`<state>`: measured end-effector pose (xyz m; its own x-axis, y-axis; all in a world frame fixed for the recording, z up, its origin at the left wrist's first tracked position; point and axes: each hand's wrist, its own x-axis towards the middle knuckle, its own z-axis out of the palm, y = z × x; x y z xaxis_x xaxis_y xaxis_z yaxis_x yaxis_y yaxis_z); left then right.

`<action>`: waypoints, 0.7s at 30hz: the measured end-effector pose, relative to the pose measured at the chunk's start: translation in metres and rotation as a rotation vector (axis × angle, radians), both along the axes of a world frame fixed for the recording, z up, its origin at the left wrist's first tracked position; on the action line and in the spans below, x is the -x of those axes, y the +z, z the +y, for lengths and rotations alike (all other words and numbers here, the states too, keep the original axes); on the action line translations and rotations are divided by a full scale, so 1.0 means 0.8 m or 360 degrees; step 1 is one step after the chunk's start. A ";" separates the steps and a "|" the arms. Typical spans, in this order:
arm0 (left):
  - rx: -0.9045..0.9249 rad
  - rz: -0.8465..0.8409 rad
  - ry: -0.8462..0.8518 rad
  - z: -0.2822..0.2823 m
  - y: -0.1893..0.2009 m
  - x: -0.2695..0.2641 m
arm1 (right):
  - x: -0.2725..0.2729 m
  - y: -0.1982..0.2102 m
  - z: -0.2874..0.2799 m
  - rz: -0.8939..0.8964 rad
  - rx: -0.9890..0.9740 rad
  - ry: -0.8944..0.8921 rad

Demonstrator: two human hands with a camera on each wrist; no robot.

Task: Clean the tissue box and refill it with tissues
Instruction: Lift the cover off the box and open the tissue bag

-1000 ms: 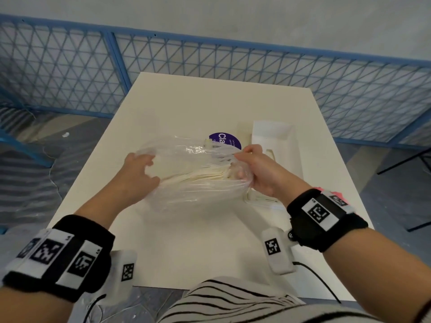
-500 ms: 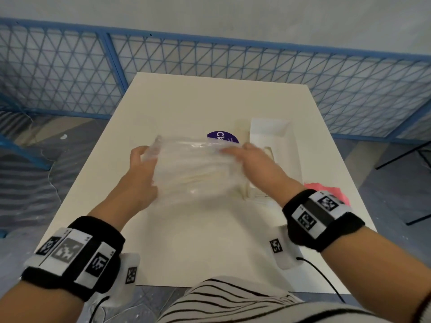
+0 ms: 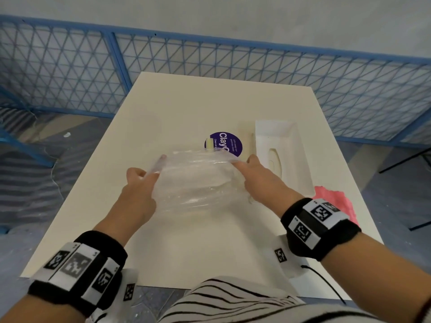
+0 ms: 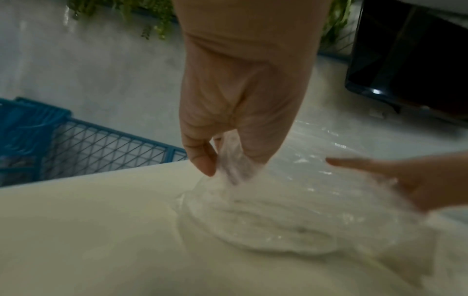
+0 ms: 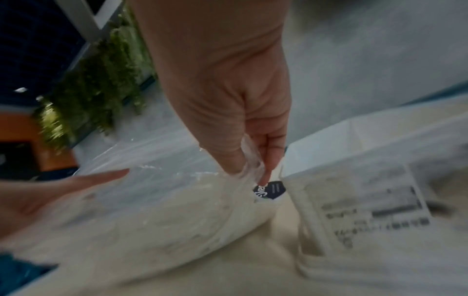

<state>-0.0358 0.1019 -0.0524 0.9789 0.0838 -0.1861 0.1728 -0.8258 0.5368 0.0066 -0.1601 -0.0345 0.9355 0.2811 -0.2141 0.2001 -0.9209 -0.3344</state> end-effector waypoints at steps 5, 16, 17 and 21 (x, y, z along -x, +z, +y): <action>0.0059 0.0105 -0.0005 -0.003 0.006 0.000 | 0.001 0.004 0.008 -0.0378 0.0417 0.0117; 0.0184 0.0092 -0.0240 -0.014 0.017 0.008 | -0.008 -0.020 0.088 -0.0246 0.0065 0.0712; 0.0169 0.0090 -0.0257 -0.014 0.017 0.009 | -0.013 -0.024 0.093 -0.0173 0.0165 0.0654; 0.0124 0.0071 -0.0287 -0.011 0.011 0.006 | -0.019 -0.039 0.105 -0.0186 0.0304 0.0585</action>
